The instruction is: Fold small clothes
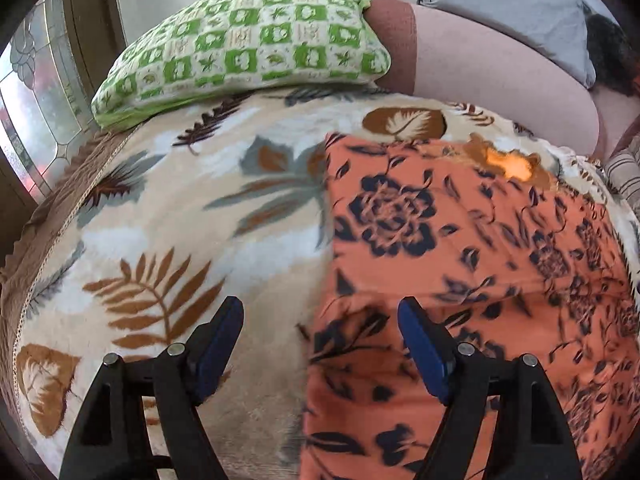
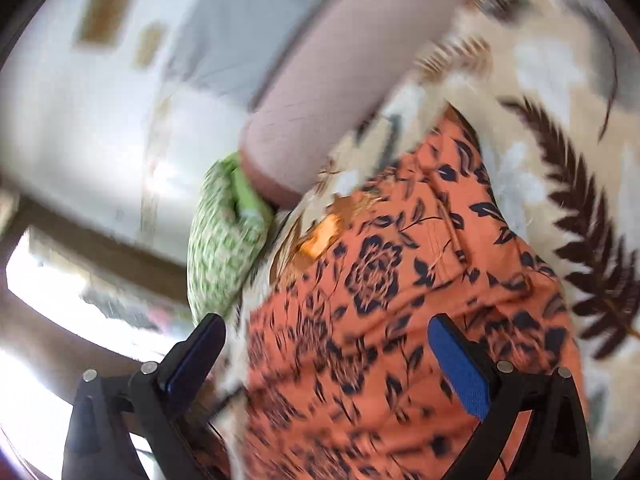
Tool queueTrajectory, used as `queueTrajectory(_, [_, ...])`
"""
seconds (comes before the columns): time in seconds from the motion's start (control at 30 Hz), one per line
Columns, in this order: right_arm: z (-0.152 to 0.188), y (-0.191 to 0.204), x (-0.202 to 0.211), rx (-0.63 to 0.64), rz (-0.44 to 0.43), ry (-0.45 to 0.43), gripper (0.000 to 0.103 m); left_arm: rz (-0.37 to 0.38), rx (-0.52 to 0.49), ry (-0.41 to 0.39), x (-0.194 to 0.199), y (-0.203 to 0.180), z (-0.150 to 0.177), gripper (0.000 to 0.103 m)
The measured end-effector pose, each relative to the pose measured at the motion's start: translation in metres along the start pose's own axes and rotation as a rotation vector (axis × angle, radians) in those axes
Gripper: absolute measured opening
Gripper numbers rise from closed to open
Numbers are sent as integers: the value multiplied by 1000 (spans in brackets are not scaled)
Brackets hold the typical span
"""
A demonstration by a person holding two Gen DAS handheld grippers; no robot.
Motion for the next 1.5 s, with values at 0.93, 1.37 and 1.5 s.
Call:
queueTrajectory(0.93, [-1,-43,-51,2,297,30,26,41,176,-57,-15,12,4,36])
queueTrajectory(1.37, [-7,33,-25,245,198,-84,69,50,23,-160,11,-18,-28,61])
queueTrajectory(1.5, [-6,-12,-69,126,253,67,75,-119,109,-4,-34,20,-8,73])
Point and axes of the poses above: each gripper's, at about its wrist camera, not at the fingertips, and x roughly against the way its jaws point, y to its left, z to its underside, the point moved 7 cm from there along -x, roughly the way its jaws point, and after that the axes turned 13 degrees about z, right-handed, at the moved point
